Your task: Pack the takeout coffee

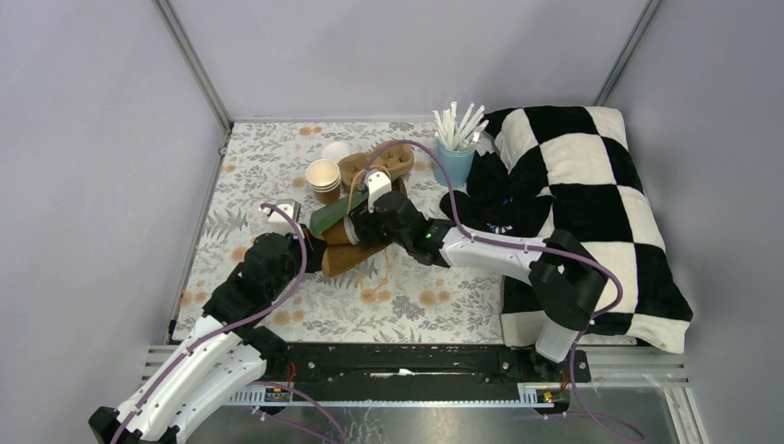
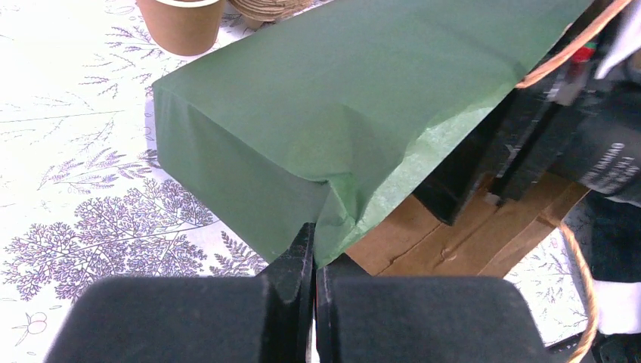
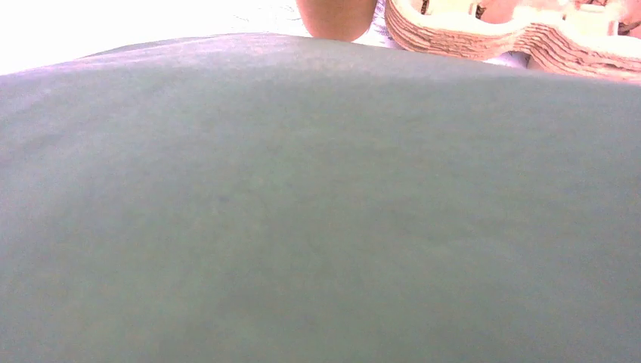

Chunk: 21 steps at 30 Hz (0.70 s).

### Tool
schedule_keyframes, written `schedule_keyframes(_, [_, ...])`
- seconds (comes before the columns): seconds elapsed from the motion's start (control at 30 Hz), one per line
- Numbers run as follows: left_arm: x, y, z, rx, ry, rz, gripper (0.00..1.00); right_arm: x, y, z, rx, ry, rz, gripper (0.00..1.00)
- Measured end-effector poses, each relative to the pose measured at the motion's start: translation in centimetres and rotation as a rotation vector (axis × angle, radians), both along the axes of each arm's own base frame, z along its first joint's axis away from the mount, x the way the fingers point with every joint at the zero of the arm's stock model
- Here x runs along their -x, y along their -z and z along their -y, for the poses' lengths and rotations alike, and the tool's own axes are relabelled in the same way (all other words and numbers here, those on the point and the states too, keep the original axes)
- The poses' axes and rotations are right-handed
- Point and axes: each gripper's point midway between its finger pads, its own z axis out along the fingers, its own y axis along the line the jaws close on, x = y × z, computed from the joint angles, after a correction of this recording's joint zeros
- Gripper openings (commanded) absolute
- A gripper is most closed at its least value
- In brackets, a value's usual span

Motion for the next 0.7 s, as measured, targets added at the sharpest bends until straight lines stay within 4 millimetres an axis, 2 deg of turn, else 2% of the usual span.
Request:
schedule_keyframes(0.13, [0.0, 0.0, 0.0, 0.0, 0.0, 0.001, 0.0, 0.9, -1.0, 0.9, -0.018, -0.004, -0.011, 0.88])
schedule_keyframes(0.33, [0.0, 0.0, 0.0, 0.0, 0.001, 0.0, 0.0, 2.0, -1.2, 0.5, -0.078, -0.016, -0.063, 0.92])
schedule_keyframes(0.47, [0.0, 0.0, 0.1, 0.002, 0.007, -0.001, 0.0, 1.5, -1.2, -0.2, -0.136, 0.028, -0.088, 0.95])
schedule_keyframes(0.7, [-0.1, -0.2, 0.1, 0.006, 0.005, 0.005, 0.0, 0.2, -0.4, -2.0, -0.215, 0.074, -0.097, 0.95])
